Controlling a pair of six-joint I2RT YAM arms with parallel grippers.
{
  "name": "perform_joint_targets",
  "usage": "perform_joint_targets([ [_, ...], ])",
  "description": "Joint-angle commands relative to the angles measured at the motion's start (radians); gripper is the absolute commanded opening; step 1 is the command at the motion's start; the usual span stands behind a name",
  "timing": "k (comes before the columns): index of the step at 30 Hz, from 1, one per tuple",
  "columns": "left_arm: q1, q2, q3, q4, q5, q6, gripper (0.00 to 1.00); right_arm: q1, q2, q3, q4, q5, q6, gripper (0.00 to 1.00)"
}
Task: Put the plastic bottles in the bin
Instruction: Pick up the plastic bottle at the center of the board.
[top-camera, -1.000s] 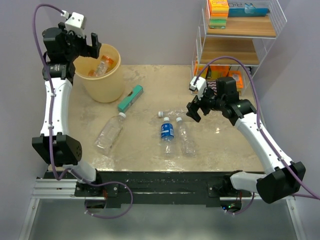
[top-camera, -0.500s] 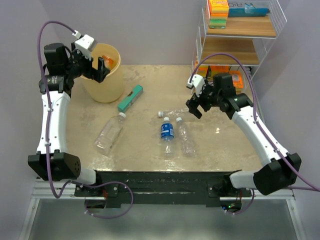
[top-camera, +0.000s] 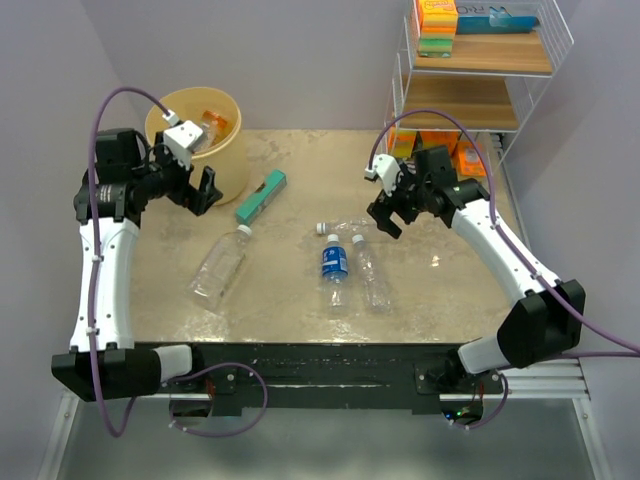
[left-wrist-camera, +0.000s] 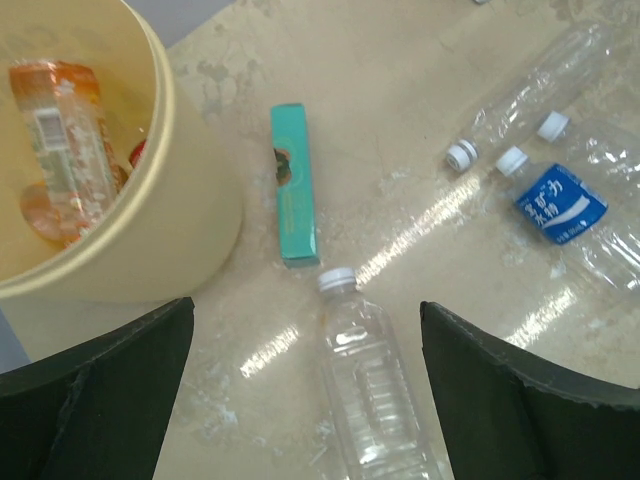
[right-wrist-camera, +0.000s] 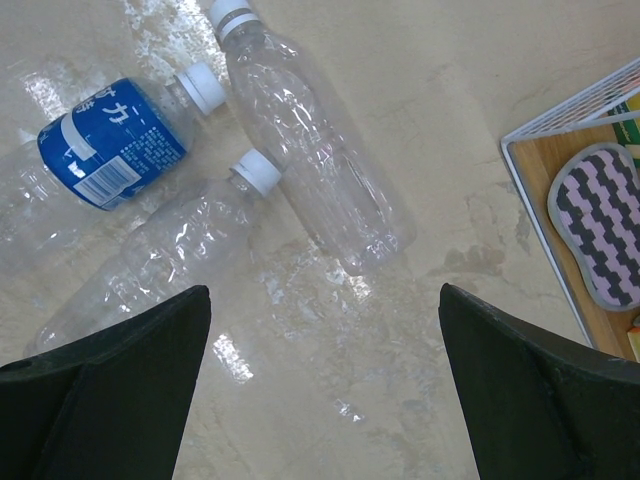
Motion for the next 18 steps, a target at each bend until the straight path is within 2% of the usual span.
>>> perform_joint_targets([
  [1, -0.004, -0.049, -0.085, -0.123, -0.009, 0.086, 0.99, -0.005, -0.003, 0.043, 0.017, -0.008, -0.011, 0.99],
  [9, -0.005, -0.105, -0.267, -0.158, -0.098, 0.11, 0.99, -0.005, -0.01, 0.019, 0.037, -0.014, 0.006, 0.99],
  [18, -0.008, -0.063, -0.359, -0.172, -0.149, 0.095, 0.99, -0.003, -0.03, -0.023, 0.058, -0.014, 0.015, 0.99],
])
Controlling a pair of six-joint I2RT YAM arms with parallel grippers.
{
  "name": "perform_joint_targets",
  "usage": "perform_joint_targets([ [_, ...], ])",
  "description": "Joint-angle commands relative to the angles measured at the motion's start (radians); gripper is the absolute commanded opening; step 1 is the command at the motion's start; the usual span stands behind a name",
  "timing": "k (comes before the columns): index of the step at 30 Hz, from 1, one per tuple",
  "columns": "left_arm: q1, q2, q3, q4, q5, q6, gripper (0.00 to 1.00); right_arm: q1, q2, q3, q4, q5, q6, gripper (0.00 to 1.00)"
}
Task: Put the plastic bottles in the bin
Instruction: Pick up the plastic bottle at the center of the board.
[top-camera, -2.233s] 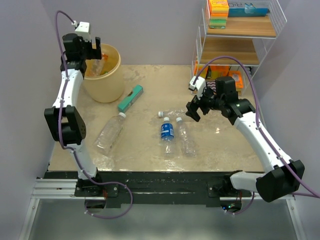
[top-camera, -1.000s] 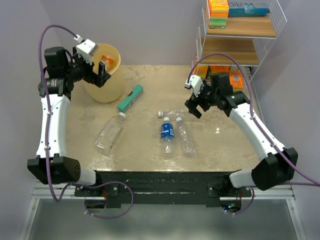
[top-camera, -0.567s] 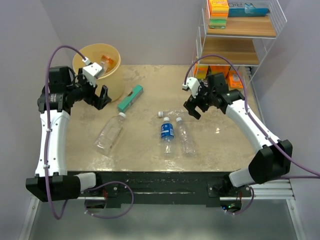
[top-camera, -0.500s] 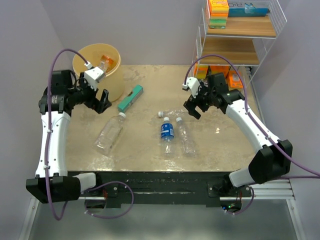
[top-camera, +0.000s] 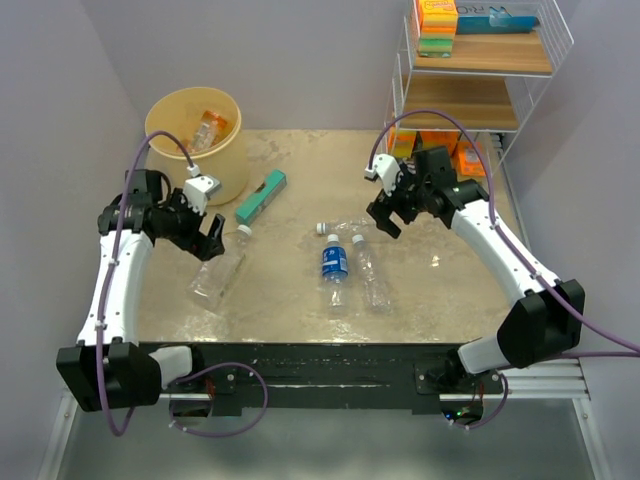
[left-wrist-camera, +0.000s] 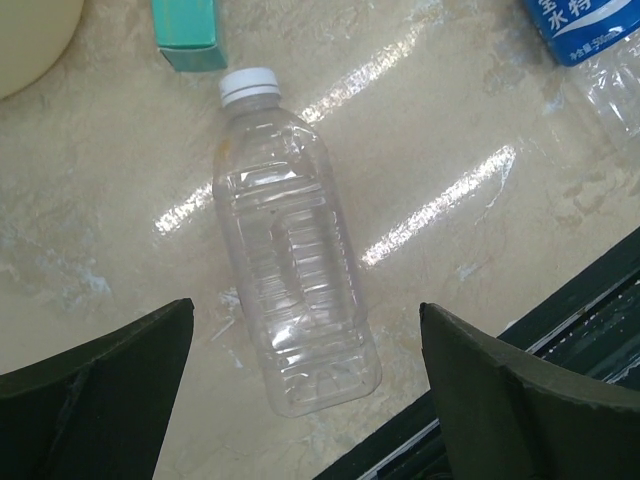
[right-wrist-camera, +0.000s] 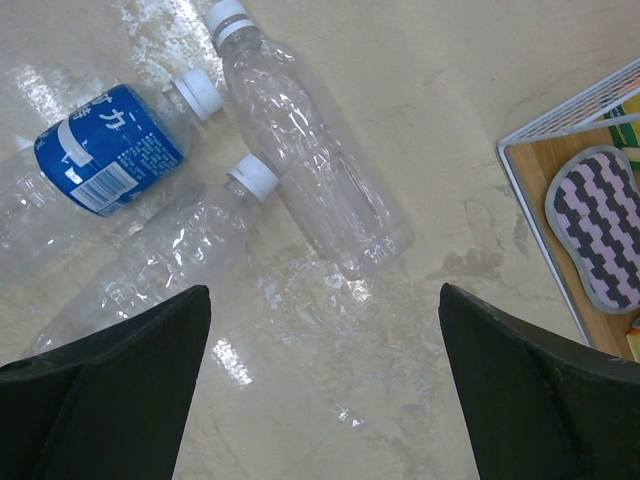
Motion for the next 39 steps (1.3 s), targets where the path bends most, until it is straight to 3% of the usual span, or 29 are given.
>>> perform_joint_targets([
  [1, -0.006, 0.013, -0.038, 0.015, -0.046, 0.004, 0.99, -0.004, -0.038, -0.023, 0.043, -0.01, 0.009, 0.99],
  [22, -0.125, 0.172, -0.179, 0.196, -0.222, -0.108, 0.99, -0.003, -0.088, -0.103, 0.066, 0.014, 0.004, 0.99],
  [39, -0.15, 0.235, -0.239, 0.272, -0.3, -0.136, 0.99, -0.004, -0.121, -0.163, 0.095, 0.028, 0.0, 0.99],
])
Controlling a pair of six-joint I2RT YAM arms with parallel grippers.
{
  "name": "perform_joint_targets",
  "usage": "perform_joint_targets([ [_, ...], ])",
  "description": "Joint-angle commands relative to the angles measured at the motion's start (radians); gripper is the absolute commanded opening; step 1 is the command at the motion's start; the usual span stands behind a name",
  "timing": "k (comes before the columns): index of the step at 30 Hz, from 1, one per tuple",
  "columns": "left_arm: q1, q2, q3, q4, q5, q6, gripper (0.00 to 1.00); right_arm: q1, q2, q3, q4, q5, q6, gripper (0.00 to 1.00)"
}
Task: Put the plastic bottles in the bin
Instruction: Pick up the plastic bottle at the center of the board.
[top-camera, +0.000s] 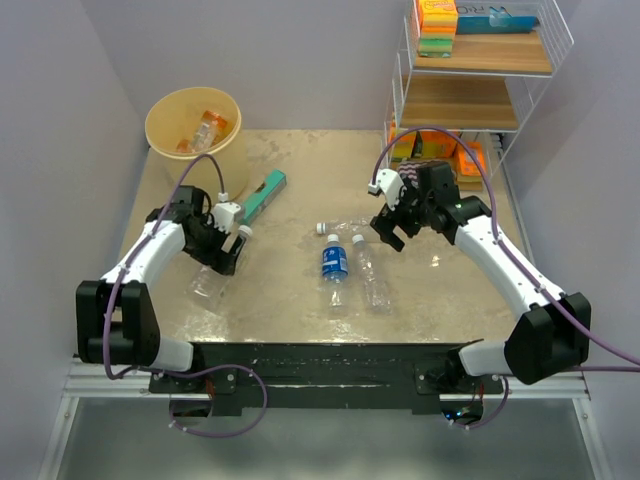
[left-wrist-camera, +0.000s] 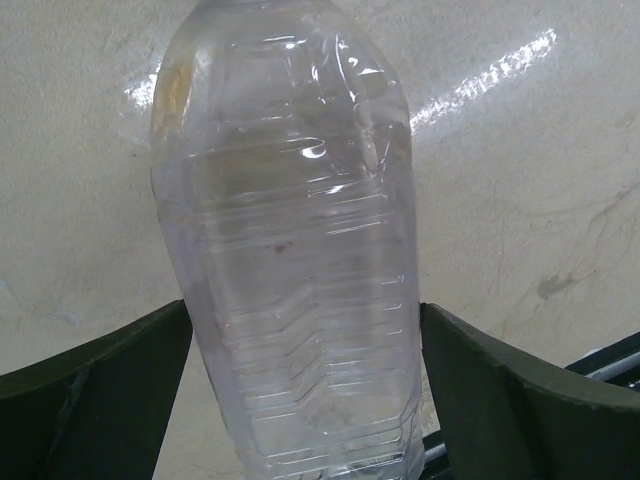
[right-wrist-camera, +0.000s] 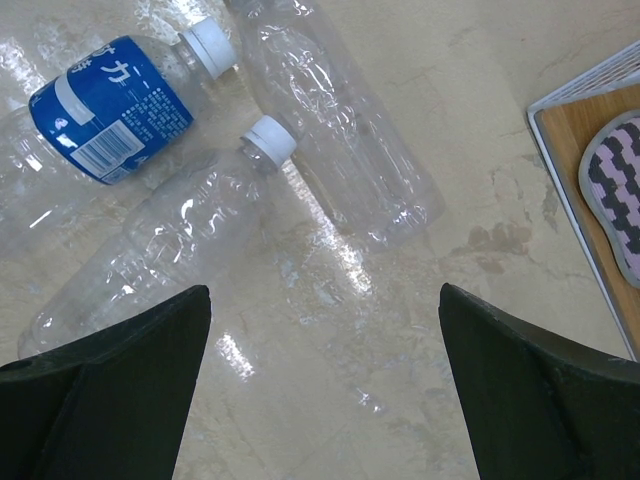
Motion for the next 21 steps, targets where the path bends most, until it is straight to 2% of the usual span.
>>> perform_joint_targets([
  [1, -0.007, 0.024, -0.017, 0.054, -0.035, -0.028, 0.99, -0.004, -0.033, -0.006, 0.031, 0.015, -0.001, 0.99],
  [18, -0.027, 0.089, -0.04, 0.091, -0.11, -0.004, 0.99, -0.003, -0.083, -0.047, 0.041, 0.034, 0.003, 0.99],
  [21, -0.027, 0.081, -0.04, 0.091, -0.114, 0.004, 0.94, -0.004, -0.093, -0.055, 0.039, 0.037, 0.003, 0.99],
])
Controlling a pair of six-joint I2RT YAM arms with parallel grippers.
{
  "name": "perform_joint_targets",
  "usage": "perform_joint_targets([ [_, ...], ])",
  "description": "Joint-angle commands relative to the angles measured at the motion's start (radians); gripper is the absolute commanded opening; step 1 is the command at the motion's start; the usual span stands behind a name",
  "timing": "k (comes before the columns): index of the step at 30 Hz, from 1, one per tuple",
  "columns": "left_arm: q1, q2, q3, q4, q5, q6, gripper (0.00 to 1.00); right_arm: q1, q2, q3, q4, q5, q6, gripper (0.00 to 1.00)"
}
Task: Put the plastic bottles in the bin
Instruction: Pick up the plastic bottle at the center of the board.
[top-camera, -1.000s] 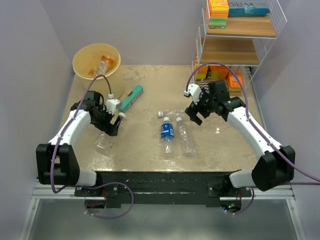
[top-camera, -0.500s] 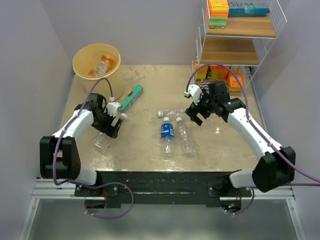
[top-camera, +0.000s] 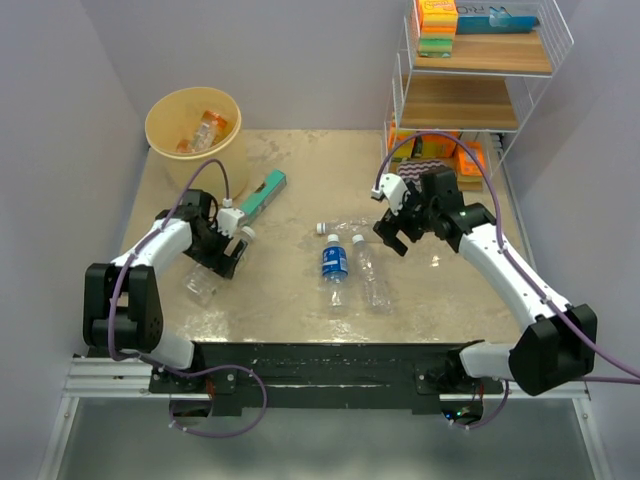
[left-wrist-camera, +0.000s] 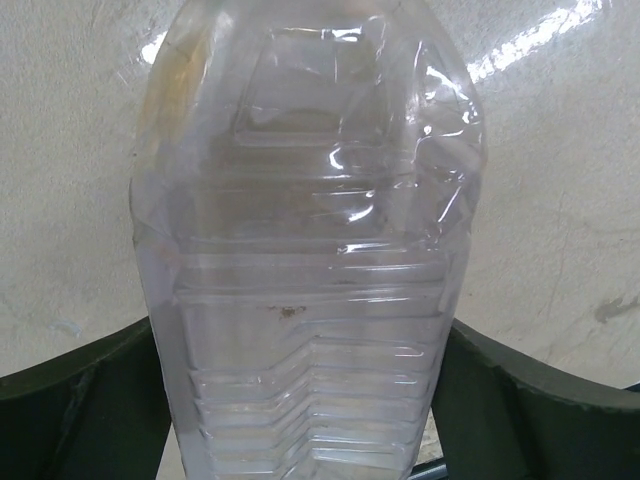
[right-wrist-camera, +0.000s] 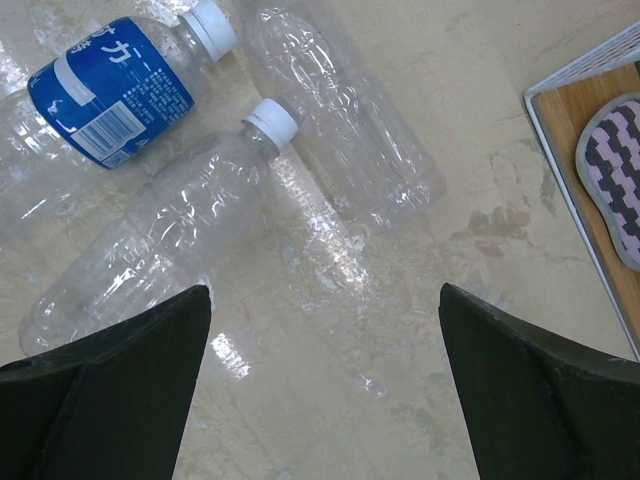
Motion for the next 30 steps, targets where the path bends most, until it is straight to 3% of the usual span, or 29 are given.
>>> perform_joint_targets([
  [1, -0.006, -0.014, -0.008, 0.018, -0.027, 0.009, 0.88, -0.004, -0.039, -0.008, 0.031, 0.02, 0.003, 0.99],
  [10, -0.006, -0.083, 0.084, -0.073, 0.054, 0.029, 0.52, -0.003, -0.08, -0.011, 0.022, 0.019, 0.021, 0.99],
  [26, -0.006, -0.144, 0.495, -0.226, 0.258, 0.032, 0.28, -0.004, -0.132, -0.074, 0.101, -0.017, 0.107, 0.99],
  [30, -0.006, -0.114, 0.635, -0.229, 0.274, 0.006, 0.17, -0.004, -0.132, -0.102, 0.124, -0.015, 0.11, 0.99],
])
